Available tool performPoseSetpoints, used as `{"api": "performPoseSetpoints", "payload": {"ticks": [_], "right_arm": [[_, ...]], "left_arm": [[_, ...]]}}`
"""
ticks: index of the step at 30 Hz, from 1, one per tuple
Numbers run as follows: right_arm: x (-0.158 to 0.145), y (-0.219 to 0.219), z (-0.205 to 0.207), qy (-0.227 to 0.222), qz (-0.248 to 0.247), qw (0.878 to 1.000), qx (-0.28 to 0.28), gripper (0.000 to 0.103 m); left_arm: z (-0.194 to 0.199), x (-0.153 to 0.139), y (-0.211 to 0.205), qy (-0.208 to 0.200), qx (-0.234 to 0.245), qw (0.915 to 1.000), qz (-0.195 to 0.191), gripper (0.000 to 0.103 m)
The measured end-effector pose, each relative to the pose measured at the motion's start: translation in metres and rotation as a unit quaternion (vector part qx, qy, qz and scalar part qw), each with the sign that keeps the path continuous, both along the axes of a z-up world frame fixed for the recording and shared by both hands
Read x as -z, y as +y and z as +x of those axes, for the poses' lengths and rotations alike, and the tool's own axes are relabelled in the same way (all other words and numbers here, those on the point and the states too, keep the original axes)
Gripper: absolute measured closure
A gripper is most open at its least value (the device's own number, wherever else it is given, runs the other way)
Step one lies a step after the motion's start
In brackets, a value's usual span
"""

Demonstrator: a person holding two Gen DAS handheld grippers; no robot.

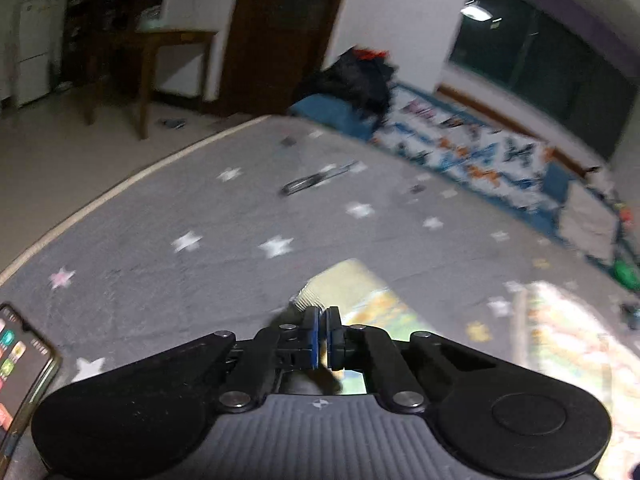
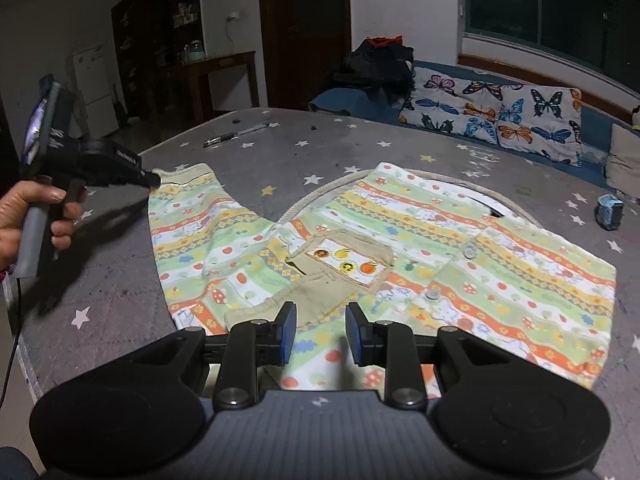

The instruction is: Fold clothes

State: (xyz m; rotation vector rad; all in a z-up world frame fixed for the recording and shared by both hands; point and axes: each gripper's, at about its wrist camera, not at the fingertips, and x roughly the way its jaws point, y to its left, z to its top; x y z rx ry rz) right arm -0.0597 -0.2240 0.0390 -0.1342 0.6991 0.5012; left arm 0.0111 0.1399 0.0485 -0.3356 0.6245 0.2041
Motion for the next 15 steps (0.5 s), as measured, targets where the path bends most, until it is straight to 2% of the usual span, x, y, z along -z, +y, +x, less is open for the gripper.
{"api": "performPoseSetpoints", "payload": {"ticks": [3, 7, 10, 15], "right_arm": [[-0.003, -0.011, -0.005, -0.004, 0.004, 1.000, 0.013, 0.077], [-0.004, -0.028, -0.010, -0.004, 0.013, 0.999, 0.038, 0.077], [-0.006, -0.043, -0.014, -0.004, 0.020, 0.998, 0.057, 0.077], [-0.009, -0.070, -0.022, -0.008, 0.028, 0.995, 0.090, 0.077]], "left_arm": [[-0.010, -0.025, -0.028, -0.033, 0.054, 0.9979, -0.011, 0.100], [-0.020, -0.052, -0.070, -0.068, 0.130, 0.9885, -0.035, 0.100], [-0.026, -0.066, -0.108, -0.083, 0.194, 0.9762, -0.051, 0.100], [-0.036, -0.073, -0.171, -0.089, 0.297, 0.9481, -0.070, 0.100]]}}
